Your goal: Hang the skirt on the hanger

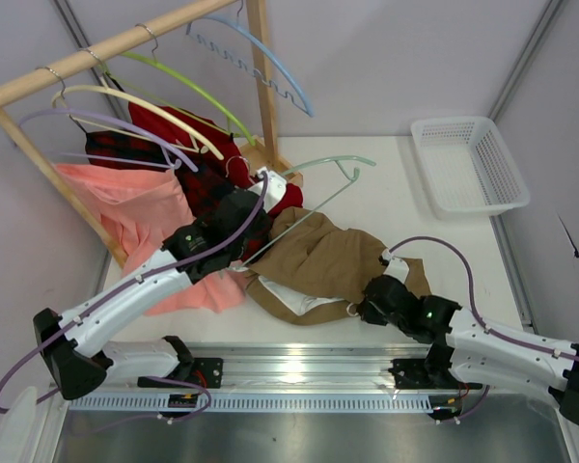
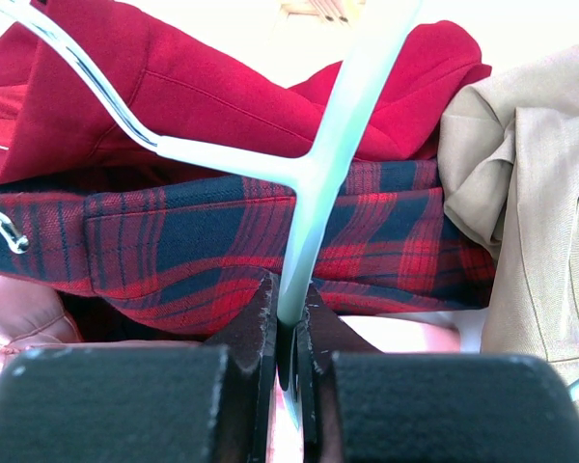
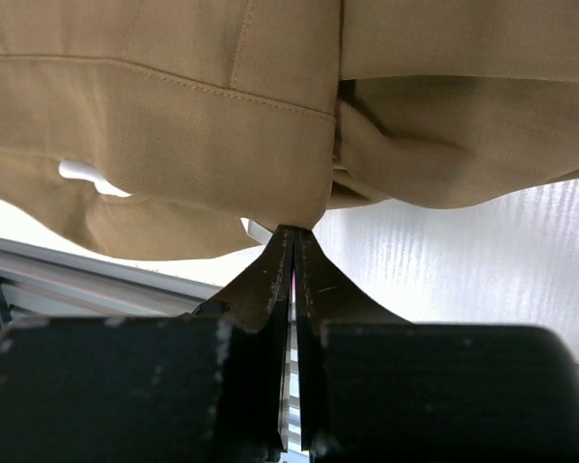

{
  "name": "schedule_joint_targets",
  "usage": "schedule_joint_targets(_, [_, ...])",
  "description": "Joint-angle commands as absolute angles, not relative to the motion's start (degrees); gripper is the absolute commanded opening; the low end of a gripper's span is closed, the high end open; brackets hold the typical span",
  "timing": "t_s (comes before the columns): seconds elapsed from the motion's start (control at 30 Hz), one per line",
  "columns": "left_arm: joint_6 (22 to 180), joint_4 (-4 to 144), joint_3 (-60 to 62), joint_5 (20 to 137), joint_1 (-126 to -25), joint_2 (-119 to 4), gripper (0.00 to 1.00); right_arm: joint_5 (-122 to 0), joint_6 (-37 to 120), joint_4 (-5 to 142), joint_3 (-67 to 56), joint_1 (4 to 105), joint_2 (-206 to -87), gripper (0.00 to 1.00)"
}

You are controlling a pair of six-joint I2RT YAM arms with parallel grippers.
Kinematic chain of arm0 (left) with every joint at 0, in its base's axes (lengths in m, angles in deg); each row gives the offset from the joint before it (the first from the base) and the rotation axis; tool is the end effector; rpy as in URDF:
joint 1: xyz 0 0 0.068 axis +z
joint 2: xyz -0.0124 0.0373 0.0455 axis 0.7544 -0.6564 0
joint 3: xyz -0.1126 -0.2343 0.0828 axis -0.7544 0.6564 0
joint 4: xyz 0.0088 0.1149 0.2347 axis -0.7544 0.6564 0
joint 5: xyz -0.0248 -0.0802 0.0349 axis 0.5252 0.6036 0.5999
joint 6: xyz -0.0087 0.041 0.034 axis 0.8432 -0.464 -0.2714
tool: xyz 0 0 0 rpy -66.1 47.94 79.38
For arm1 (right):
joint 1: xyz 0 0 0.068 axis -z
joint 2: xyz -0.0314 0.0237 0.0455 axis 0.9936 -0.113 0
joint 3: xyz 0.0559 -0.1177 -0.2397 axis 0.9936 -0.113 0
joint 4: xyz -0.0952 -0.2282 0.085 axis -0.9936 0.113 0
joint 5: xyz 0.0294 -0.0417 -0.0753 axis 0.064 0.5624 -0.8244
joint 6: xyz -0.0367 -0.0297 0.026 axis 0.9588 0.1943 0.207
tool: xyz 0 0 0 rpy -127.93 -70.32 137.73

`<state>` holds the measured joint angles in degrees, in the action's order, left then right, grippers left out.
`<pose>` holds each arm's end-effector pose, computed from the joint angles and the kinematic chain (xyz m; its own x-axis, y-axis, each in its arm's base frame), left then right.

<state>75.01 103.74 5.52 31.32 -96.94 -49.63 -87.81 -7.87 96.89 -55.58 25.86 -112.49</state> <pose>0.1854 -0.1726 0.3623 -0.2908 0.6042 -0.7419 0.3019 0.7937 0.5281 0.0952 0.1282 0.1903 -0.7991 0.2046 -0.5654 -0.0381 0.9212 0.3872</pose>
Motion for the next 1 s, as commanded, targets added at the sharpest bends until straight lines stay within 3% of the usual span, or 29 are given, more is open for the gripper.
schedule_joint_targets(0.0, [74.4,100.6,5.8,29.6,-96.6,-46.8,0.00,-91.1,-7.8,96.6,-52.9,26.3,-113.2,0.00])
schedule_joint_targets(0.33, [72.5,98.8,7.9,27.4,-97.6,-46.4,0.00,-90.5,-4.5,103.0,-44.0,29.5,-102.3,0.00])
schedule_joint_targets(0.6, [75.0,98.1,12.4,25.5,-98.6,-43.2,0.00,-86.4,-1.9,101.6,-41.9,44.1,-98.9,0.00])
schedule_joint_targets(0.7, [76.6,99.0,14.8,25.4,-99.7,-41.0,0.00,-82.5,-0.4,97.1,-42.2,49.7,-98.4,0.00])
schedule_joint_targets(0.87, [78.5,100.1,16.0,24.0,-100.2,-41.8,0.00,-66.0,13.2,95.5,-41.0,52.9,-101.5,0.00])
schedule_joint_targets(0.97, [78.6,98.8,16.5,23.9,-100.2,-42.1,0.00,-65.6,15.3,98.9,-43.0,51.0,-100.9,0.18])
